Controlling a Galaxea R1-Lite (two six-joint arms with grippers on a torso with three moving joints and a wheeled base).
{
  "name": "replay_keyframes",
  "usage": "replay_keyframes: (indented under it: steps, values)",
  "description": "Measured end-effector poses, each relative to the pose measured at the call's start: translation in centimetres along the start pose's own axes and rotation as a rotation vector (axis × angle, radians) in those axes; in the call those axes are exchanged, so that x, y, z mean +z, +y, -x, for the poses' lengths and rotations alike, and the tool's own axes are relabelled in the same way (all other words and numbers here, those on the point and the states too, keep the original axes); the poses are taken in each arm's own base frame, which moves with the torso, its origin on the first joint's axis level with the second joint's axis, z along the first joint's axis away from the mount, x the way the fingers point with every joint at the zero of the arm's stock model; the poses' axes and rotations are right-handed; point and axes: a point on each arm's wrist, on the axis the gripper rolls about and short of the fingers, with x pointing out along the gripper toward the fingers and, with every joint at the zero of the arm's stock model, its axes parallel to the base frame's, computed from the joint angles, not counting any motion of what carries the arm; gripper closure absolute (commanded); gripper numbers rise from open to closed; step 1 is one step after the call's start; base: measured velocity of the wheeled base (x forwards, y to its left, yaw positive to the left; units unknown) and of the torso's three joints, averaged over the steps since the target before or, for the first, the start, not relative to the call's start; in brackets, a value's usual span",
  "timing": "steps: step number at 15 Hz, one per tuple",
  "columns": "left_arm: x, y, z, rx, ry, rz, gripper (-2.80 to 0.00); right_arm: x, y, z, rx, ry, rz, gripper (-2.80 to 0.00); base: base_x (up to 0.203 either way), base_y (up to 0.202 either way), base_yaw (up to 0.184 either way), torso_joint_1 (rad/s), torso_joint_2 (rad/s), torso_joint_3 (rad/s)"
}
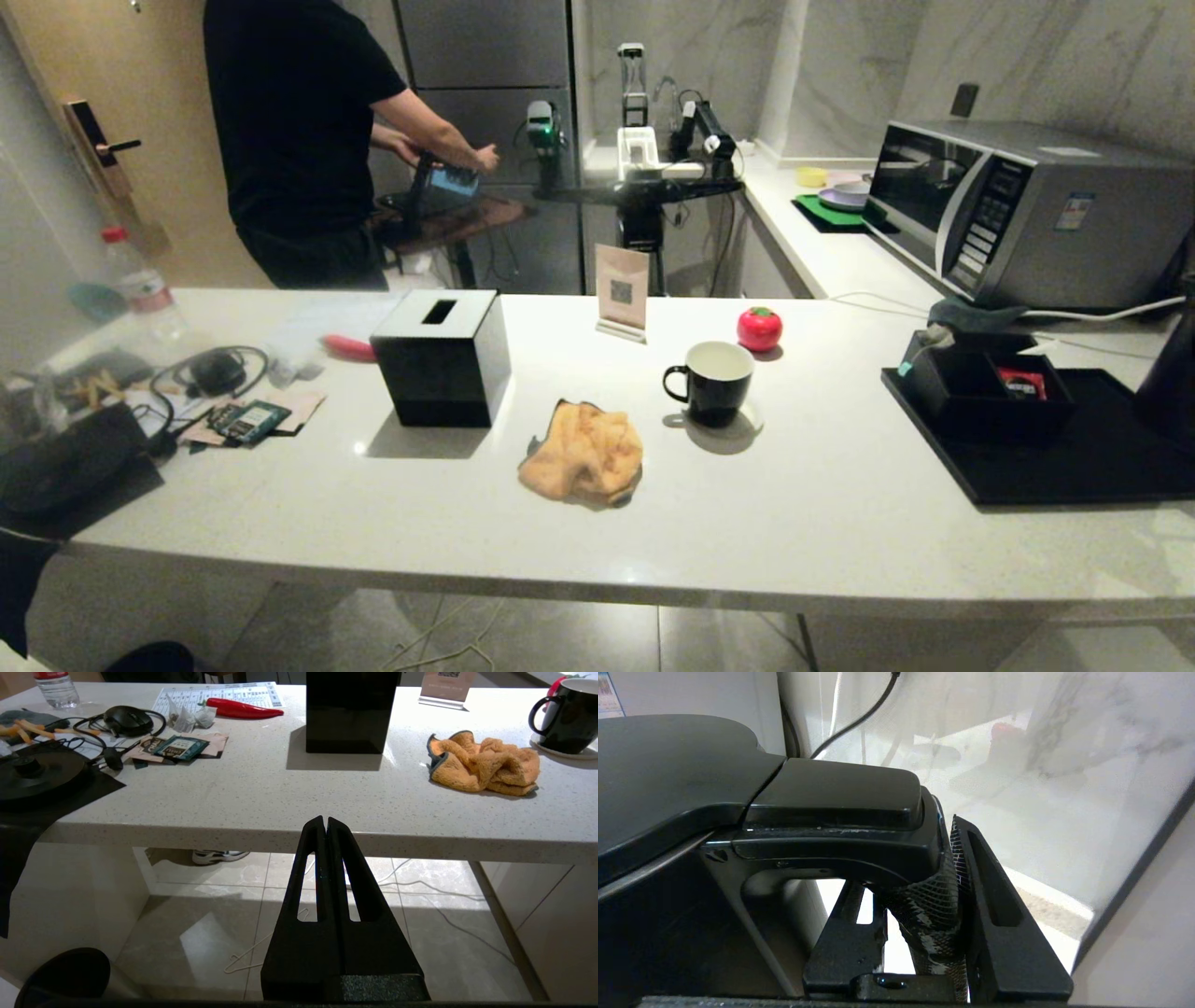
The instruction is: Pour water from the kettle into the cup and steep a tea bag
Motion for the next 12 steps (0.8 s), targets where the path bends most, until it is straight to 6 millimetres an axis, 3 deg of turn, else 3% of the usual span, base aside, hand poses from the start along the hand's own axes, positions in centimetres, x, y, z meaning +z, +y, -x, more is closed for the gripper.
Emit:
replay_keyframes:
  steps: [6,12]
  values:
    - [0.0,0.0,0.0,-0.001,0.000,0.000,0.00,-2.7,1.1,-0.7,0.020,0.029,0.006,0.00,0.000,0.000,0.000,0.000,0.00,0.000]
    - [0.0,0.0,0.0,0.000,0.000,0.000,0.00,-3.8,3.4,-1.2,0.069,0.033,0.002,0.00,0.000,0.000,0.000,0.000,0.00,0.000]
